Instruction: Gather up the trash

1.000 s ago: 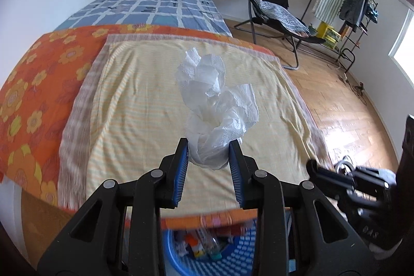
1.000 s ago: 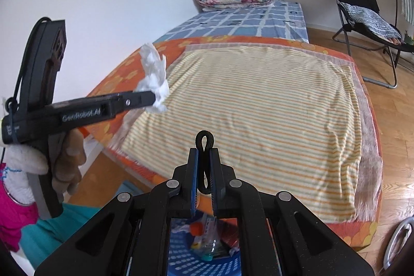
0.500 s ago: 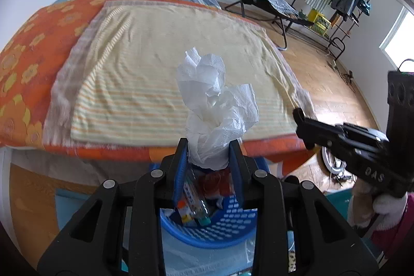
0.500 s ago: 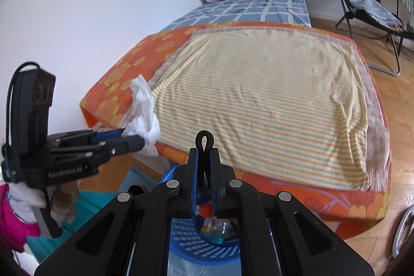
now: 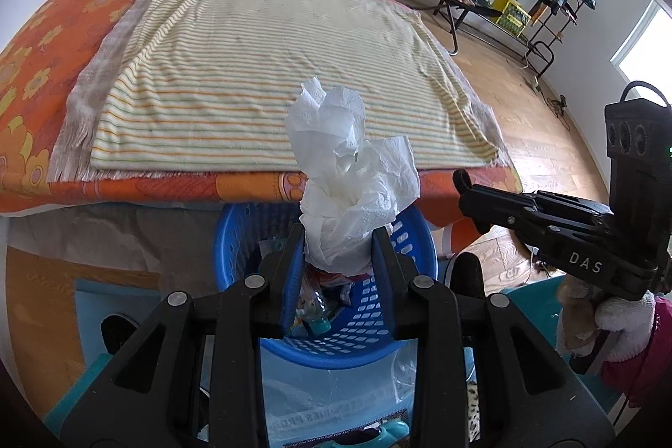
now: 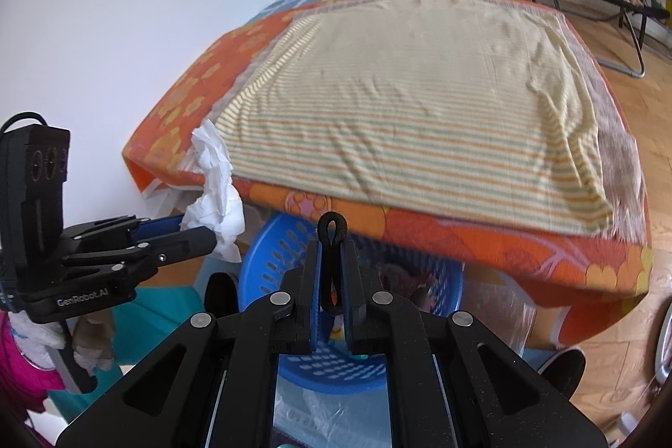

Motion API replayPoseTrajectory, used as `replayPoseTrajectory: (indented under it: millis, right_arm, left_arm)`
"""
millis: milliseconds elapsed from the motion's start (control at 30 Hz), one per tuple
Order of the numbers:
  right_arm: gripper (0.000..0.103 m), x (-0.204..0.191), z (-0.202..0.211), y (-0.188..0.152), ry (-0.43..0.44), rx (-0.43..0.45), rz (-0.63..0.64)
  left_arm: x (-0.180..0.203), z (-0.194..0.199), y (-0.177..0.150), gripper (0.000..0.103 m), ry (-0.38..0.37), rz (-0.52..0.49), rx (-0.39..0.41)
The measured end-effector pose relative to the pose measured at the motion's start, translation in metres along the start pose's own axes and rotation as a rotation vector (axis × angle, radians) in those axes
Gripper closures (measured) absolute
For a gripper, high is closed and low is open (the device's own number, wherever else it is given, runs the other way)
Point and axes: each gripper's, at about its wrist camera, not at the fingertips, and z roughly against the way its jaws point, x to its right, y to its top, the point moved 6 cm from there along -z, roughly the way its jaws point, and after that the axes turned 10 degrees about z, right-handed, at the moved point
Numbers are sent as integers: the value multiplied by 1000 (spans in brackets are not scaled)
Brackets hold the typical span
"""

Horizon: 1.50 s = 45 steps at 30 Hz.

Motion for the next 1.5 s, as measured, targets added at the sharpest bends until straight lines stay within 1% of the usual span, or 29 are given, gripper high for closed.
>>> replayPoseTrajectory:
  millis: [233, 467, 667, 700, 733, 800, 900, 1000, 1033, 1067, 1133, 1167, 1267, 1300, 1333, 1367, 1400, 1500]
  right_arm:
    - [96, 3, -7, -15, 12, -32, -33]
    - [96, -3, -11, -19, 12, -49, -14]
    - [96, -3, -12, -19, 10, -52, -11]
    - [96, -3, -12, -19, 10, -53, -13]
    - [96, -2, -12, -19, 10, -55, -16]
    - [93, -2, -13, -20, 12, -59, -22]
    - [84, -2, -13, -21, 11, -62, -24]
    - [81, -2, -13, -20, 4, -63, -23]
    - [76, -1, -13, -20, 0, -65, -24]
    - [69, -1, -13, -20, -2, -66, -27]
    - [60, 0, -13, -20, -3, -65, -33]
    - [58, 0, -13, -20, -4, -64, -35]
    - [56, 1, -13, -20, -14, -69, -34]
    - [55, 2, -14, -20, -16, -72, -35]
    - [51, 2, -14, -20, -17, -74, -38]
    - [48, 3, -14, -20, -18, -74, -40]
    - [48, 3, -15, -20, -19, -74, -41]
    - [47, 3, -14, -19, -26, -73, -40]
  left_arm:
    - [-1, -8, -13, 72, 13, -5, -32]
    - [1, -15, -22, 72, 24, -21, -52]
    - [0, -17, -22, 72, 34, -20, -55]
    - [-1, -17, -22, 72, 36, -19, -56]
    - [-1, -18, -22, 69, 37, -17, -55]
    - [-1, -17, -21, 67, 37, -12, -52]
    - [-2, -17, -21, 66, 41, -8, -54]
    - [-3, -18, -21, 66, 45, -6, -55]
    - [-3, -18, -21, 66, 46, -5, -54]
    - [-3, -18, -21, 66, 47, -4, -53]
    - [-4, -17, -21, 66, 47, -1, -53]
    - [-4, -18, -22, 66, 48, -1, -54]
    - [-5, -18, -22, 66, 51, -1, -54]
    - [-5, -18, -22, 64, 52, -1, -54]
    - [-5, -18, -21, 57, 53, 2, -53]
    - [-5, -18, -21, 54, 53, 5, -49]
    - [-5, -17, -21, 51, 53, 8, -42]
    - [-5, -15, -19, 51, 57, 5, -35]
